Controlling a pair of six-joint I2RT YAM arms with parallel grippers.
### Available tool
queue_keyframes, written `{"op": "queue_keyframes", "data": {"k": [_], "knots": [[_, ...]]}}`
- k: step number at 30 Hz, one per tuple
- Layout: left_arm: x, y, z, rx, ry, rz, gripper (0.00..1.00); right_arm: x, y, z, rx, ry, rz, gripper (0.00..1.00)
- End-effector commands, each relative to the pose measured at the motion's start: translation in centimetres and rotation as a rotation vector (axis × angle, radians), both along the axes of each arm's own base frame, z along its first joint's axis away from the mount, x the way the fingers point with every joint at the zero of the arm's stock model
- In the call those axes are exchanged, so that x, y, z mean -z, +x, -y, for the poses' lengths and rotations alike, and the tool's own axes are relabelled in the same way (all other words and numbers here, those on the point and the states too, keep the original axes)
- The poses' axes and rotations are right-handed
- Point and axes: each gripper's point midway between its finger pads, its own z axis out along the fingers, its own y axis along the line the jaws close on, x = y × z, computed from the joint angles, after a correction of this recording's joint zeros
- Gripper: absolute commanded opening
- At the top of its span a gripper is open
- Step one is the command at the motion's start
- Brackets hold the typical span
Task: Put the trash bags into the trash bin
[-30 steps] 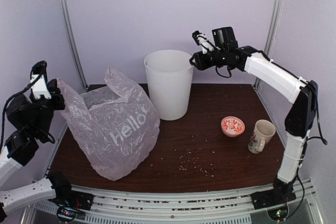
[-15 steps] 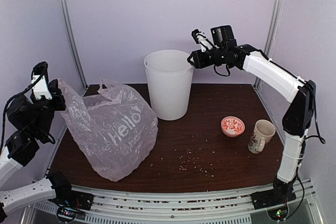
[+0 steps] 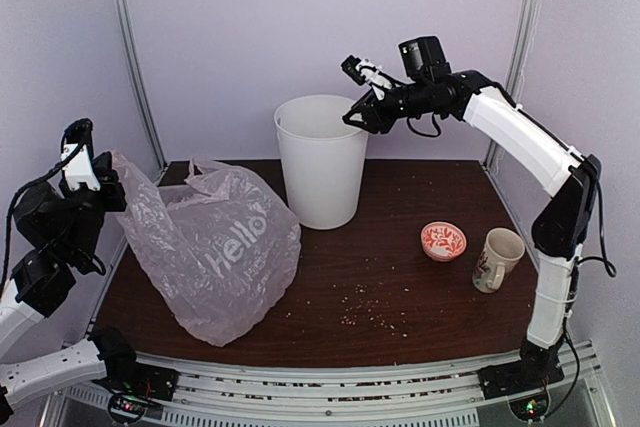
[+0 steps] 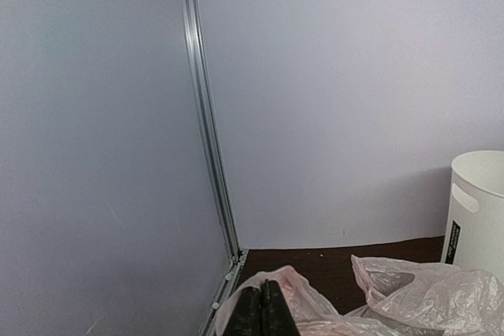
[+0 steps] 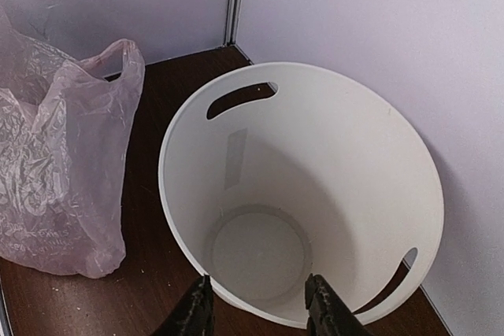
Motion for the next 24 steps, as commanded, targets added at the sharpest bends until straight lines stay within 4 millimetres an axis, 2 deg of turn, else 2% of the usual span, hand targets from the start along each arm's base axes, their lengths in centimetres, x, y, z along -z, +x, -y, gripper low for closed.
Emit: {"op": "queue_keyframes", "data": {"k": [1,7,11,17,24], "knots": [[-0.7,-0.1,0.0,0.011,-0.013,0.036,0.0,2.3,0.1,-0.8,-0.041,-0.077,-0.004,0.4],[-0.7,-0.2,0.0,0.012,-0.012,0.037,0.0,3.2,0.9,-2.0,-0.027,-0.11,0.003,0.37],[-0.7,-0.2,0.0,0.017,-0.011,0.041,0.0,4.0,0.3,-2.9,-0.042,-0.164,0.02,0.35],[-0.7,-0.2,0.1,0.024,-0.013,0.042,0.0,5.2,-2.4,-4.1,-0.105,-0.269,0.024,0.28],[-0.7,-0.3,0.0,0.023,-0.013,0.044,0.0,6.2,-5.5,-5.0,-0.156,-0.35,0.002,0.27]]}}
